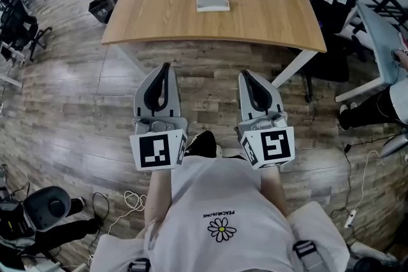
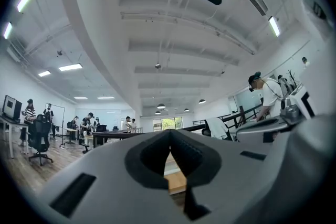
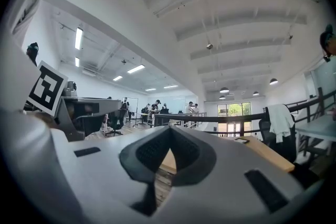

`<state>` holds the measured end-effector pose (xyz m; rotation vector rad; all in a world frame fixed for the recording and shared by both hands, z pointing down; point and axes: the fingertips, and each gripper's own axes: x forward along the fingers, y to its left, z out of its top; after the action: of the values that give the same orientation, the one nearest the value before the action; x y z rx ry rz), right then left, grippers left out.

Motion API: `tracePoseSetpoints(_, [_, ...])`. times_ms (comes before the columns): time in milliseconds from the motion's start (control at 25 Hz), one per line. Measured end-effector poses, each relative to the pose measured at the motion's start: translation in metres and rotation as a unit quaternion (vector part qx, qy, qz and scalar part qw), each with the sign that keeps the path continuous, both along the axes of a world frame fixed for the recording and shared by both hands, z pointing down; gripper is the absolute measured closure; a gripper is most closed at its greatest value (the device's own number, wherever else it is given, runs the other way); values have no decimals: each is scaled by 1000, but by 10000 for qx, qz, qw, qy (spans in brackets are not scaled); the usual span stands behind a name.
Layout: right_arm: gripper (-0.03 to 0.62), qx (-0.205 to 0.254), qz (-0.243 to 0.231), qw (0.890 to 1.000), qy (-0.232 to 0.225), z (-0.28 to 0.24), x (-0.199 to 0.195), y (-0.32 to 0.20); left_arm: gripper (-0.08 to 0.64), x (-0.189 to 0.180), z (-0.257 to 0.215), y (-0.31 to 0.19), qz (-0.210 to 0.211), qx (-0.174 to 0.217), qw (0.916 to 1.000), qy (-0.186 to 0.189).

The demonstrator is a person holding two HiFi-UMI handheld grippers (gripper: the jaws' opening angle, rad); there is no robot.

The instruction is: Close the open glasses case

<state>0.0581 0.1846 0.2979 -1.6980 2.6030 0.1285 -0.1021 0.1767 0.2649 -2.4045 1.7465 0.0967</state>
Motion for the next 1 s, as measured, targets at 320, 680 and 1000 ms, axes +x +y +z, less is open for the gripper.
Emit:
tracePoseSetpoints(320, [584,-103,-135,9998,34,17,5,-19,545,1,14,-24,-71,-56,9998,162])
tracePoseSetpoints(680, [584,353,306,9989,-17,-11,30,-66,545,24,-5,-78,274,239,9990,241])
tracePoseSetpoints(1000, [584,269,467,9985,12,0,34,-125,545,25,3,-144,431,186,9985,282])
